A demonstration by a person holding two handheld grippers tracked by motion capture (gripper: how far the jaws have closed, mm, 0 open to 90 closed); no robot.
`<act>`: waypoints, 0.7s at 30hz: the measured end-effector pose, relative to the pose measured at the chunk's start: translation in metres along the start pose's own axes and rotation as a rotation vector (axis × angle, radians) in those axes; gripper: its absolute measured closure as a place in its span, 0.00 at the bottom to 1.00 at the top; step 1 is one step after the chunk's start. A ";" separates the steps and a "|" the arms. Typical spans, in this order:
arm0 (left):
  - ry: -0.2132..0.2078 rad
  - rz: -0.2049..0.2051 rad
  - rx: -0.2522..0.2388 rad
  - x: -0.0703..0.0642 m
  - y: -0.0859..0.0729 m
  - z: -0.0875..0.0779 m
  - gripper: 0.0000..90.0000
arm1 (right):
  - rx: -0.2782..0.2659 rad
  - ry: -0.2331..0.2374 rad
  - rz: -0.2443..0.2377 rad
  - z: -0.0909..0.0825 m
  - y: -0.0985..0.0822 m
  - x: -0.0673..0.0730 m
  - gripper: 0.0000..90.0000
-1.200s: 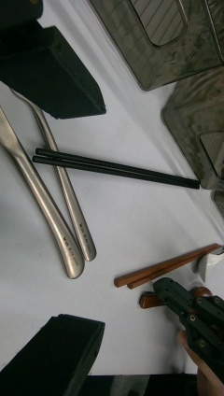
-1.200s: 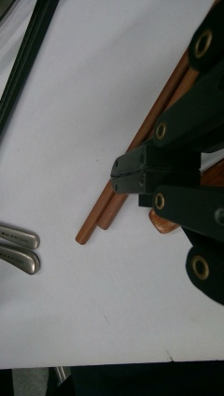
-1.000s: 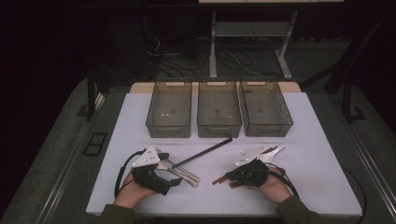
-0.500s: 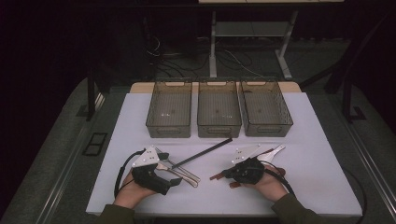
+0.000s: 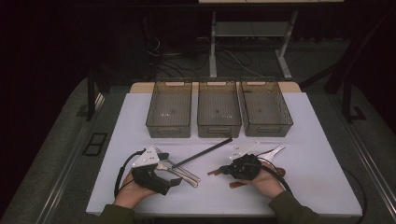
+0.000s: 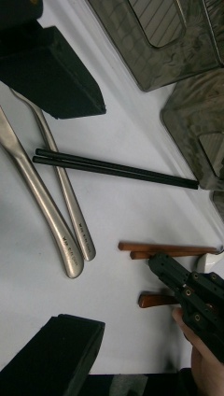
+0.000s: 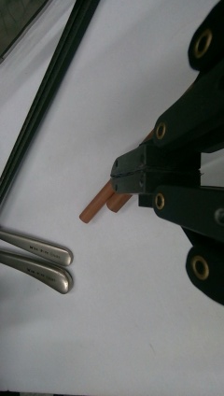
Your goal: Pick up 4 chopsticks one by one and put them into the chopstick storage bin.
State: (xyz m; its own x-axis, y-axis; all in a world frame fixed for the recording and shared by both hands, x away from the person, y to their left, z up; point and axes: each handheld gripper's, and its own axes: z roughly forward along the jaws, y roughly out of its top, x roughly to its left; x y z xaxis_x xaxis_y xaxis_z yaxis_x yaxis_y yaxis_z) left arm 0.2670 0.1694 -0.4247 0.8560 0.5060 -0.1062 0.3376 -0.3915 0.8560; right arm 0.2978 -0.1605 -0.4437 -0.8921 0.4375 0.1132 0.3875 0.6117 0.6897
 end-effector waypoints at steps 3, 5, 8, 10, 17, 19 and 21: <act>-0.001 -0.001 0.003 0.000 0.000 0.000 0.00 | 0.000 -0.004 -0.001 0.002 0.002 -0.003 1.00; -0.002 -0.003 0.004 0.000 0.000 0.001 0.00 | -0.002 -0.007 0.004 0.004 0.003 -0.004 1.00; -0.002 0.000 0.011 0.000 0.000 0.000 0.00 | -0.003 -0.009 0.008 0.006 0.005 -0.006 1.00; -0.001 -0.003 0.008 0.000 0.000 0.001 0.00 | -0.001 -0.013 0.009 0.007 0.006 -0.007 1.00; -0.001 -0.003 0.012 0.000 -0.001 0.001 0.00 | 0.008 -0.036 0.028 0.012 0.009 -0.013 1.00; -0.001 -0.004 0.011 0.000 0.000 0.001 0.00 | 0.009 -0.040 0.029 0.012 0.010 -0.015 1.00; -0.001 -0.004 0.011 0.000 -0.001 0.001 0.00 | 0.011 -0.042 0.032 0.013 0.010 -0.016 1.00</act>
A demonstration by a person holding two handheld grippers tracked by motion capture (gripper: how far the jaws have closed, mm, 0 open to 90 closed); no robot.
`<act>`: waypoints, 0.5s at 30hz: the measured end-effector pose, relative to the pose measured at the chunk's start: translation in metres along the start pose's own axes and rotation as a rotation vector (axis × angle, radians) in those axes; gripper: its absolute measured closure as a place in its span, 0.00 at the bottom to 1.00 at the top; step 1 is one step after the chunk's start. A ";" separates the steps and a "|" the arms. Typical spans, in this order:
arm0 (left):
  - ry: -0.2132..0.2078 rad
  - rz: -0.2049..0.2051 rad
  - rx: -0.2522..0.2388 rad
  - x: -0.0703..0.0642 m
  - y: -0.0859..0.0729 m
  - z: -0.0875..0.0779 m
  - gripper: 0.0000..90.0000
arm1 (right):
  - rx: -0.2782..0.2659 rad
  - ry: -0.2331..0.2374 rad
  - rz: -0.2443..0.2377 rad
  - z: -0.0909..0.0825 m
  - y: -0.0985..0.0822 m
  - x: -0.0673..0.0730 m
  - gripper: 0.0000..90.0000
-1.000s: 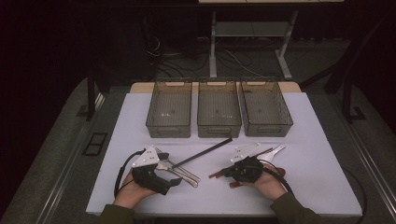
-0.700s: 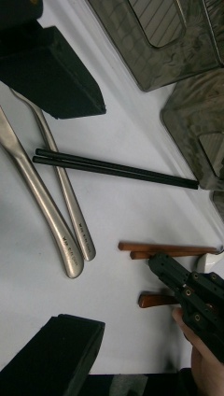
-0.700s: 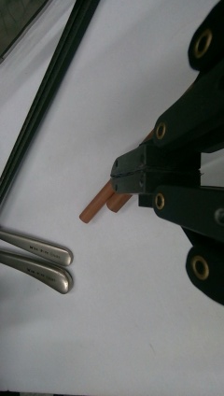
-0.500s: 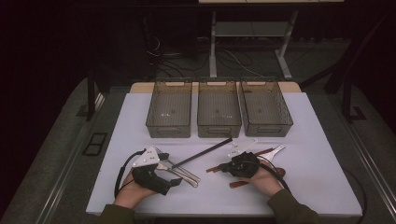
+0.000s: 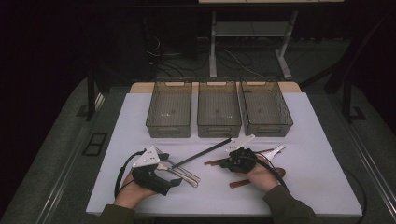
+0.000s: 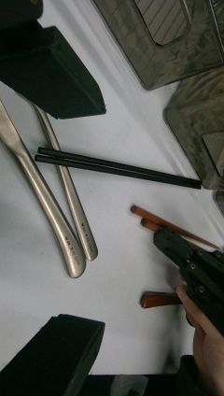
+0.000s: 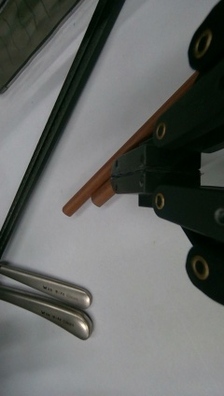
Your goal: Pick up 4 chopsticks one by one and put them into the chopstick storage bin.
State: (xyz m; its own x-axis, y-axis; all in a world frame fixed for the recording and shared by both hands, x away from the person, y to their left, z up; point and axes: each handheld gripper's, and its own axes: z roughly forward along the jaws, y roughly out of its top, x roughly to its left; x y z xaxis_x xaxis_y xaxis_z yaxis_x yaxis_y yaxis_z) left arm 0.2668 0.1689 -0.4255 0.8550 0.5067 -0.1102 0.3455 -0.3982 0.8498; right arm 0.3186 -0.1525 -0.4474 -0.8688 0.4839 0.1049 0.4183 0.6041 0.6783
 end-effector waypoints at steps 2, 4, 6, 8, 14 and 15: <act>-0.001 0.000 0.000 0.000 0.000 0.000 0.00 | 0.002 -0.007 0.004 0.001 0.002 -0.001 1.00; -0.001 0.000 0.001 0.000 0.000 0.000 0.00 | 0.001 -0.010 0.006 0.002 0.004 -0.003 1.00; -0.002 0.000 0.001 0.000 0.000 0.000 0.00 | 0.002 -0.019 0.010 0.003 0.005 -0.005 1.00; -0.002 0.002 0.002 0.000 0.000 0.000 0.00 | 0.002 -0.021 0.014 0.004 0.006 -0.006 1.00; -0.002 0.003 0.001 0.000 0.000 0.000 0.00 | 0.002 -0.036 0.023 0.005 0.008 -0.011 1.00; -0.003 0.002 0.001 0.000 0.000 0.000 0.00 | 0.002 -0.036 0.023 0.005 0.008 -0.011 1.00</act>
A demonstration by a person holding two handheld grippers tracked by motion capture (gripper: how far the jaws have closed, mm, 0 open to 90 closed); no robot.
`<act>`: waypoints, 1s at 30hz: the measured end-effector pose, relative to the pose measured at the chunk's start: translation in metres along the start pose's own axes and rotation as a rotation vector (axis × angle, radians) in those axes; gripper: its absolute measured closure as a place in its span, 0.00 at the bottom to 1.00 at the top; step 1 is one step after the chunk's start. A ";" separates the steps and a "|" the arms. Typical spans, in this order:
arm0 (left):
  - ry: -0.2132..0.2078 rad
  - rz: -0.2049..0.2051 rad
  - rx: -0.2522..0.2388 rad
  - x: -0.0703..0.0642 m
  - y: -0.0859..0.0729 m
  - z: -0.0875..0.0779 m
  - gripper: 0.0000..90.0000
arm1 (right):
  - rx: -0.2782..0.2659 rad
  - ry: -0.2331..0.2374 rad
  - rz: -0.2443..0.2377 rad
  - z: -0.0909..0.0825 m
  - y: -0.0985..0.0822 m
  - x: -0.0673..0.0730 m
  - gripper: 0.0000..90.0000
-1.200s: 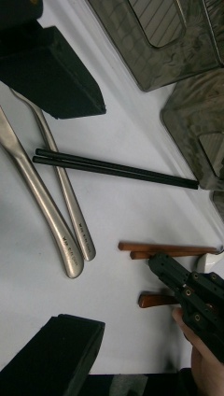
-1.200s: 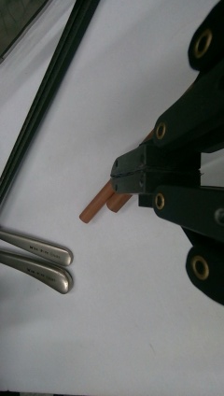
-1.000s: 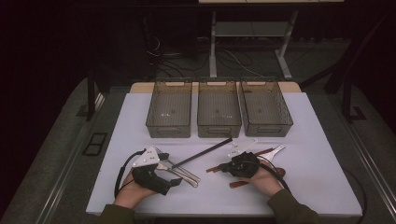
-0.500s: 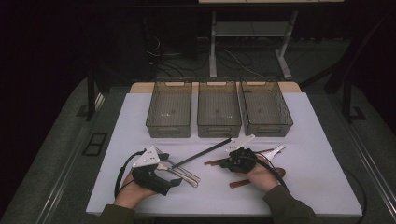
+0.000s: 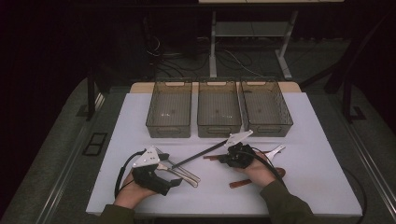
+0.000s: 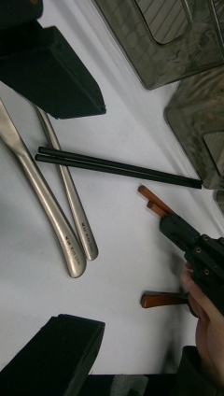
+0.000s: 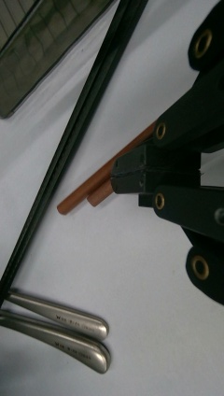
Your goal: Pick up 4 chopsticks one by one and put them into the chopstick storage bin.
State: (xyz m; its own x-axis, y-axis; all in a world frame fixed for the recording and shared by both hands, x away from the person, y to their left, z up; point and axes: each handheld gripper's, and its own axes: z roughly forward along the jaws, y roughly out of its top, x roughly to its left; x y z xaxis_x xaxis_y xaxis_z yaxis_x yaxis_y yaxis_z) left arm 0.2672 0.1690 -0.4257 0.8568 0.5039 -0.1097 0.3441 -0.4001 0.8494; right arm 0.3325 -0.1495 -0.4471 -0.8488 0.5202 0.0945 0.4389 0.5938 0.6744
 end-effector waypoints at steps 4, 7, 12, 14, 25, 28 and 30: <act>-0.001 -0.001 0.000 0.000 0.000 0.000 0.00 | -0.003 -0.007 0.013 -0.001 0.000 -0.004 1.00; -0.001 -0.001 0.000 0.000 0.000 0.000 0.00 | -0.004 -0.008 0.014 -0.001 0.000 -0.005 1.00; -0.001 -0.002 0.002 0.000 0.000 0.000 0.00 | -0.018 0.001 0.015 -0.004 0.000 -0.006 1.00; -0.001 -0.001 0.001 0.000 0.000 0.000 0.00 | -0.034 0.011 0.023 -0.009 0.001 -0.006 1.00; 0.000 -0.005 -0.001 -0.001 0.000 -0.001 0.00 | -0.100 -0.028 0.058 -0.065 -0.010 -0.028 0.92; -0.001 -0.004 0.000 -0.001 0.000 -0.001 0.00 | -0.104 -0.051 0.079 -0.073 -0.015 -0.036 0.94; -0.001 -0.005 -0.002 -0.001 0.000 0.000 0.00 | -0.101 -0.076 0.095 -0.081 -0.020 -0.044 0.96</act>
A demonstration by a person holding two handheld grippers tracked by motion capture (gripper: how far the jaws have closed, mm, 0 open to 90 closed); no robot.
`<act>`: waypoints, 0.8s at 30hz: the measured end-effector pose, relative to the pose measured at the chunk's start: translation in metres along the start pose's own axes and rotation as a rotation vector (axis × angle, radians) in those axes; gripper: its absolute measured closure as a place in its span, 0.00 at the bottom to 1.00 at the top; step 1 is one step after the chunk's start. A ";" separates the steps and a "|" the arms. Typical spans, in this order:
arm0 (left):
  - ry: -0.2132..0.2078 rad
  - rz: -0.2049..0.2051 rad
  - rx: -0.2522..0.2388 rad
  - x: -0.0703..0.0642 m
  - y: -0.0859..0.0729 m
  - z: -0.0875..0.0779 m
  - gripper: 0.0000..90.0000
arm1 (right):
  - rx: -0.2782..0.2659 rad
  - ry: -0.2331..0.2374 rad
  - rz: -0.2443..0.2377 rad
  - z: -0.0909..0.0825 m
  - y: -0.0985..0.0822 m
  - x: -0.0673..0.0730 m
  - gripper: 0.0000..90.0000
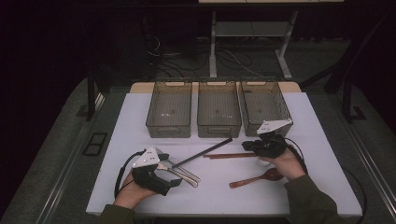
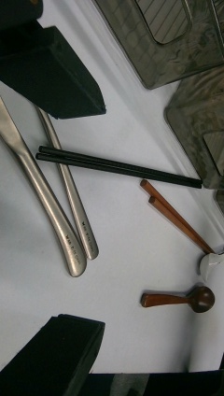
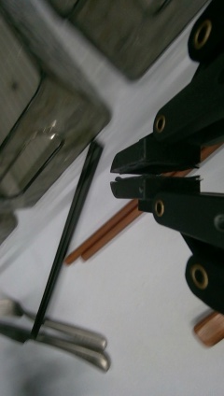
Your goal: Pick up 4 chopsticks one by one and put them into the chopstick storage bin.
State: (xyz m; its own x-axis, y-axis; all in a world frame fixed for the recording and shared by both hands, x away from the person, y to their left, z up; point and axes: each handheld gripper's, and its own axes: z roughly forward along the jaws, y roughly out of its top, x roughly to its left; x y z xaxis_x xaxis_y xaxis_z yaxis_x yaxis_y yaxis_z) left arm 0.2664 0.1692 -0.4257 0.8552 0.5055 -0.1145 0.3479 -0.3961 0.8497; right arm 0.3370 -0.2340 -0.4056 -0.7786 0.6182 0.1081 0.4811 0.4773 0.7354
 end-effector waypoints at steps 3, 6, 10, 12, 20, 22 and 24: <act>0.000 0.000 0.002 0.000 0.000 0.000 0.00 | 0.026 -0.026 0.011 -0.008 -0.009 -0.011 1.00; 0.000 0.003 0.004 0.001 0.000 0.001 0.00 | 0.073 -0.075 0.020 -0.015 -0.024 -0.023 1.00; 0.001 0.001 0.003 0.000 0.000 0.001 0.00 | 0.091 -0.114 0.044 -0.018 -0.032 -0.034 1.00; 0.001 0.000 0.002 -0.001 0.000 0.002 0.00 | 0.101 -0.130 0.058 -0.019 -0.036 -0.041 1.00; 0.000 0.001 0.006 0.000 0.000 0.001 0.00 | 0.154 -0.159 0.049 -0.011 -0.043 -0.044 1.00; 0.000 0.001 0.006 0.000 0.000 0.001 0.00 | 0.161 -0.157 0.043 -0.010 -0.043 -0.043 1.00; 0.001 0.002 0.006 0.000 0.000 0.001 0.00 | 0.164 -0.155 0.040 -0.010 -0.043 -0.042 1.00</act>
State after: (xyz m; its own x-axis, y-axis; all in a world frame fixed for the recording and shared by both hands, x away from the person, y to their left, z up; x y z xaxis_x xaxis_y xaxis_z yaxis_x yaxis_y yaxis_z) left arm 0.2665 0.1688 -0.4262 0.8555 0.5053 -0.1127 0.3489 -0.4019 0.8466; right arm 0.3452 -0.2868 -0.4356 -0.6922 0.7214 0.0215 0.5793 0.5375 0.6128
